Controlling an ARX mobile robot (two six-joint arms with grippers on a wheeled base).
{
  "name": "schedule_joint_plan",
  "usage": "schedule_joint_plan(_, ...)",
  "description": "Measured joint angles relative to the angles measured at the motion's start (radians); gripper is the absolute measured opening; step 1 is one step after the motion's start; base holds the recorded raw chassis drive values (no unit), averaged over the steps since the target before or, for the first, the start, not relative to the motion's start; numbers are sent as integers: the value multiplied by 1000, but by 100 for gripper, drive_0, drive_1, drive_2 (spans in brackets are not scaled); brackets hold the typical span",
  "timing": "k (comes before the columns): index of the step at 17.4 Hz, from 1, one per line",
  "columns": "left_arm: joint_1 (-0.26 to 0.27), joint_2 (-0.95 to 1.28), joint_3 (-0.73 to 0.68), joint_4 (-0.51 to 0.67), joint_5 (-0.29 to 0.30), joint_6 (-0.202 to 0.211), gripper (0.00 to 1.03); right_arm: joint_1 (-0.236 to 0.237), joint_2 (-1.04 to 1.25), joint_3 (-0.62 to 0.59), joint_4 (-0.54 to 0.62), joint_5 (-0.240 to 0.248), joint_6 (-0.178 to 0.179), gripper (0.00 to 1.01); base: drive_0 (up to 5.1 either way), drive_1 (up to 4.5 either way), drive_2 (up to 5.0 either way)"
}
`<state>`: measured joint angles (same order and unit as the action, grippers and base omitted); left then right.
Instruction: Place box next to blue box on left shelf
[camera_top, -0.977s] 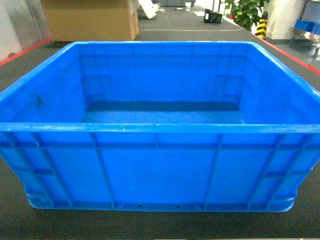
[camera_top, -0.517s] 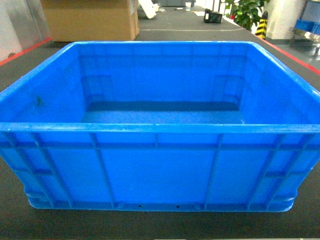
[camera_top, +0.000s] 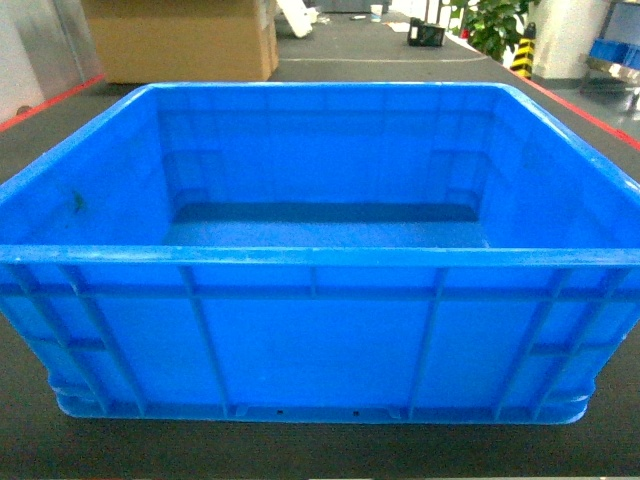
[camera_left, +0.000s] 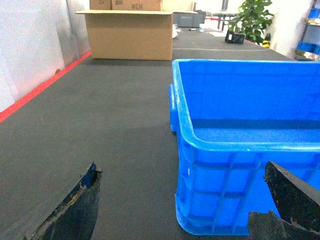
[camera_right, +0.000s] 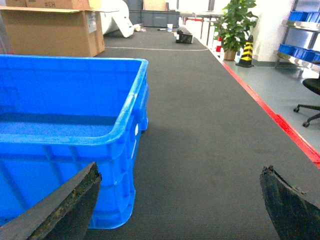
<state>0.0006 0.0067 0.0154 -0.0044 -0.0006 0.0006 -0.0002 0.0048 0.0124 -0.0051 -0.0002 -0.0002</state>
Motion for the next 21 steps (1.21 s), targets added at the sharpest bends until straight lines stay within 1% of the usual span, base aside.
schedule_joint_plan(20, 0, 0, 0, 0, 0, 0, 98, 0, 0, 0, 0, 0, 0, 98, 0, 0, 0)
schedule_joint_plan(21, -16, 6, 3, -20, -39, 0, 98, 1, 1, 0, -4, 4, 0, 98, 0, 0, 0)
